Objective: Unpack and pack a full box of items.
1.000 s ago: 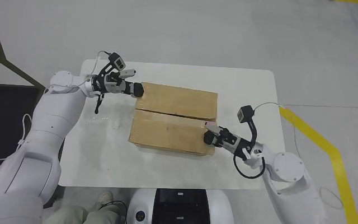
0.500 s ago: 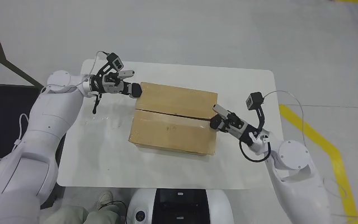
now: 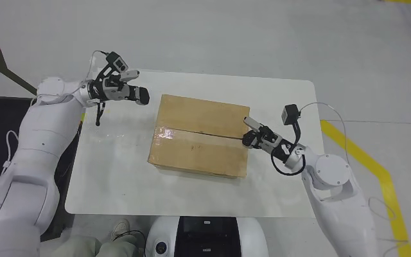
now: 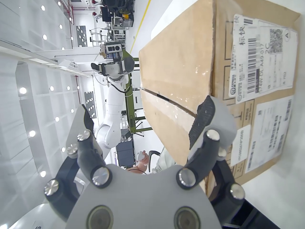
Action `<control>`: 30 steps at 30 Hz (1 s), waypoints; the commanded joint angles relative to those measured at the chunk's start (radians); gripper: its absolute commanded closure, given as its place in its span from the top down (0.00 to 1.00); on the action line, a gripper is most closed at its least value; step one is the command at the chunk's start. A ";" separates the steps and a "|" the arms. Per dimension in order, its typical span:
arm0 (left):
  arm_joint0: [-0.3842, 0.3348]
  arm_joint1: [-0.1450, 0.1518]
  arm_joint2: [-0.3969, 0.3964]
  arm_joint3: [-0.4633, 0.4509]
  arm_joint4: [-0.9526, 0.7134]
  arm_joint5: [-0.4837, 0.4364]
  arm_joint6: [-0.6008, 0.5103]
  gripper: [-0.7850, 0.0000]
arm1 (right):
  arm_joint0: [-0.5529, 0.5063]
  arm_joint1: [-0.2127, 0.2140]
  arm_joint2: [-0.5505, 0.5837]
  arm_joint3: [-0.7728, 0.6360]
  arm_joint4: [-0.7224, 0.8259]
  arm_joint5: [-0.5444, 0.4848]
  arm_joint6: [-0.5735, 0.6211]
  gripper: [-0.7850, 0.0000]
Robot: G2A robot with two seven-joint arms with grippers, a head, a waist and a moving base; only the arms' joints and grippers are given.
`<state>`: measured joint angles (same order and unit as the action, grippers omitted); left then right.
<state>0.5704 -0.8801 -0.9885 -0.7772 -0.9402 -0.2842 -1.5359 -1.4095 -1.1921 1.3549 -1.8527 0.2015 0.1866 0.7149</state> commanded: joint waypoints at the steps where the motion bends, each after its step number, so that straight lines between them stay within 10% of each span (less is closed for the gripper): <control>1: 0.006 0.018 -0.030 0.003 -0.006 0.000 0.000 1.00 | 0.004 0.001 -0.002 0.006 0.001 0.004 -0.001 1.00; 18: 0.083 0.107 -0.160 -0.032 0.098 0.006 0.038 1.00 | 0.013 0.002 -0.011 0.015 -0.004 0.012 -0.007 1.00; 30: 0.315 0.171 -0.347 -0.213 0.132 0.024 0.210 1.00 | 0.013 0.002 -0.011 0.015 -0.004 0.012 -0.007 1.00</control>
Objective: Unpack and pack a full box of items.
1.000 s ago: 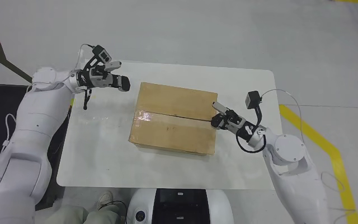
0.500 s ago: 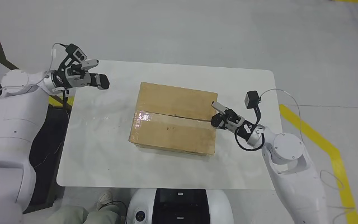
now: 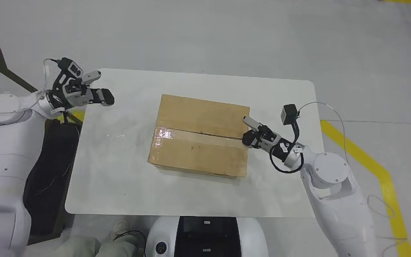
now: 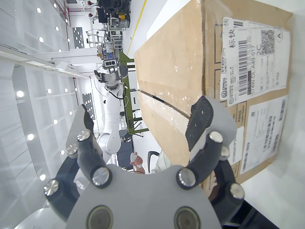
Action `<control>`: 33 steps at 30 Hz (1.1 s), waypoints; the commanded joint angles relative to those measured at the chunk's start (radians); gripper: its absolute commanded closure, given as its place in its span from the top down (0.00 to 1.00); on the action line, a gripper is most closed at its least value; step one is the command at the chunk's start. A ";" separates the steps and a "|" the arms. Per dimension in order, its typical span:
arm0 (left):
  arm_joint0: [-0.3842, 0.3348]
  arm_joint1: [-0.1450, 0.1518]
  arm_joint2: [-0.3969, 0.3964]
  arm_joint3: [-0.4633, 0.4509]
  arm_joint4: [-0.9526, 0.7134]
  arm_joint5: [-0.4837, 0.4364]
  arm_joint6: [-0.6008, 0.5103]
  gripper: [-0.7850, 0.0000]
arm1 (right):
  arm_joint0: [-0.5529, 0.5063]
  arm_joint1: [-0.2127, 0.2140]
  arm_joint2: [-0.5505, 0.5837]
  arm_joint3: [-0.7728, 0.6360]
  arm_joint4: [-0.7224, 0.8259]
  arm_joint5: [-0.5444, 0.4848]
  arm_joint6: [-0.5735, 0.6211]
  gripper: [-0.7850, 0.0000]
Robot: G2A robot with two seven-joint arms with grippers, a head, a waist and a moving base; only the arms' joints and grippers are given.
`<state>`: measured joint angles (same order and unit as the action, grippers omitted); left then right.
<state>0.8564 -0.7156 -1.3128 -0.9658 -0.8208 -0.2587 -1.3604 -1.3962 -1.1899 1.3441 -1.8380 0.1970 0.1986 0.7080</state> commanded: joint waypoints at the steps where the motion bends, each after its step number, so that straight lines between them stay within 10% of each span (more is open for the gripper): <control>1: 0.055 0.012 -0.042 -0.051 0.023 0.000 0.066 1.00 | 0.000 0.000 0.000 0.000 0.000 0.000 0.000 1.00; 18: 0.567 0.044 -0.335 -0.558 0.074 0.106 0.541 1.00 | 0.000 0.000 0.000 0.000 0.000 0.000 0.000 1.00; 33: 0.567 0.044 -0.335 -0.558 0.074 0.106 0.541 1.00 | 0.000 0.000 0.000 0.000 0.000 0.000 0.000 1.00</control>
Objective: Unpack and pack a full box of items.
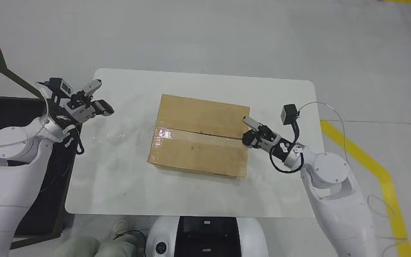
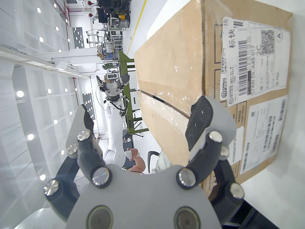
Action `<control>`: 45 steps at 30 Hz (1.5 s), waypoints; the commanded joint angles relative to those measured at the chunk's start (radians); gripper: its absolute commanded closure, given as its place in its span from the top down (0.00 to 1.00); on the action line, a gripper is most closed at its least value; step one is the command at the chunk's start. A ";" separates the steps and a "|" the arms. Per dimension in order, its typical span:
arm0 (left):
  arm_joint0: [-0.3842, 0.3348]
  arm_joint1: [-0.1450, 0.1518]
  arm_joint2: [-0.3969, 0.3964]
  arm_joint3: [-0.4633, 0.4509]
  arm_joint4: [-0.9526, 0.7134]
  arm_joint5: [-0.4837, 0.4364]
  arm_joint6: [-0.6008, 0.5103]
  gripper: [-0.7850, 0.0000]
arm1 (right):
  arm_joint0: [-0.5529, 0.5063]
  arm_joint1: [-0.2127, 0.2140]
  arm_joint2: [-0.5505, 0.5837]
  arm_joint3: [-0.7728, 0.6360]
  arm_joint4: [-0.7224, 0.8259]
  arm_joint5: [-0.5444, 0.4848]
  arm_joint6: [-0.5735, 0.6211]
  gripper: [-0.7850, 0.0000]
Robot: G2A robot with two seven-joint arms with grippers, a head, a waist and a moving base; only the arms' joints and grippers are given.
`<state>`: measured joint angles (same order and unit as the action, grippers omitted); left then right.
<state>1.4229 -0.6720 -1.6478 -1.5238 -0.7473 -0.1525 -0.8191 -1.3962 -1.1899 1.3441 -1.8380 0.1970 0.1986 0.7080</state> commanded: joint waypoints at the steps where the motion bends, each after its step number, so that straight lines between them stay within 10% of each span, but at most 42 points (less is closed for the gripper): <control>1: 0.000 -0.001 0.000 -0.001 -0.008 0.002 0.007 1.00 | 0.000 0.000 0.000 0.000 0.000 0.000 0.000 1.00; 27: 0.461 -0.100 0.000 -0.334 -0.162 -0.218 0.492 1.00 | 0.000 0.000 0.000 0.000 0.000 0.000 0.000 1.00; 45: 0.481 -0.115 0.009 -0.356 -0.195 -0.219 0.502 1.00 | 0.000 0.000 0.000 0.000 0.000 0.000 0.000 1.00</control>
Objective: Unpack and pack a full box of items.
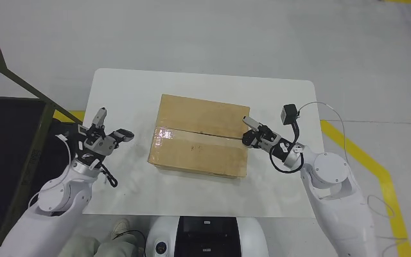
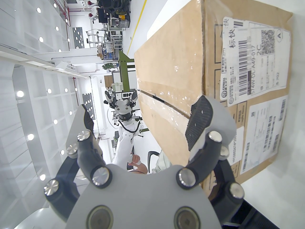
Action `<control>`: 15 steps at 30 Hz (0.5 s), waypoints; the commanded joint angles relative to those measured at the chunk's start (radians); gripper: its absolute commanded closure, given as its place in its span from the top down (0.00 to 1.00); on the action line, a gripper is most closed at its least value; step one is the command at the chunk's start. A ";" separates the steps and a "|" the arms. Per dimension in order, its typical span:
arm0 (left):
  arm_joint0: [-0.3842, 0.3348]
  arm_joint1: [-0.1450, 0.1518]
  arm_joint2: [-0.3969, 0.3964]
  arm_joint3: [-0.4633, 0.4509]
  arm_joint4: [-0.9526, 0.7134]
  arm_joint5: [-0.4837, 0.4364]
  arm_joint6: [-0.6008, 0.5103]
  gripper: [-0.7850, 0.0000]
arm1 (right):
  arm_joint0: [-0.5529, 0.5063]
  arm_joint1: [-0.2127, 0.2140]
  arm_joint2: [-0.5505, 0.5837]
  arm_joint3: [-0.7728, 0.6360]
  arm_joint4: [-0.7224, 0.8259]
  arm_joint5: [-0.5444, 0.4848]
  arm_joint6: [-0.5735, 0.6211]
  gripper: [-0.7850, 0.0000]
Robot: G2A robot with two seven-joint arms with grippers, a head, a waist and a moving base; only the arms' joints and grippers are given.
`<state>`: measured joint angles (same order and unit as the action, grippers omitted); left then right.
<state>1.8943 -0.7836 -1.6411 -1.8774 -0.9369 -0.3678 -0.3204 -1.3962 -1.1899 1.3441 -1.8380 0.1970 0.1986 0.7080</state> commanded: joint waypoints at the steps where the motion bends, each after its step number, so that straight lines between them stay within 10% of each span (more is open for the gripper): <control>1: 0.020 -0.006 0.002 -0.004 -0.005 -0.010 0.006 1.00 | 0.000 0.000 0.000 0.000 0.000 0.000 0.000 1.00; 15: 0.143 -0.043 0.029 -0.015 -0.014 -0.027 0.005 1.00 | 0.000 0.000 0.000 0.000 0.000 0.000 0.000 1.00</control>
<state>2.0448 -0.8232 -1.6227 -1.8915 -0.9618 -0.3908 -0.3264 -1.3962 -1.1899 1.3441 -1.8380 0.1970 0.1986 0.7080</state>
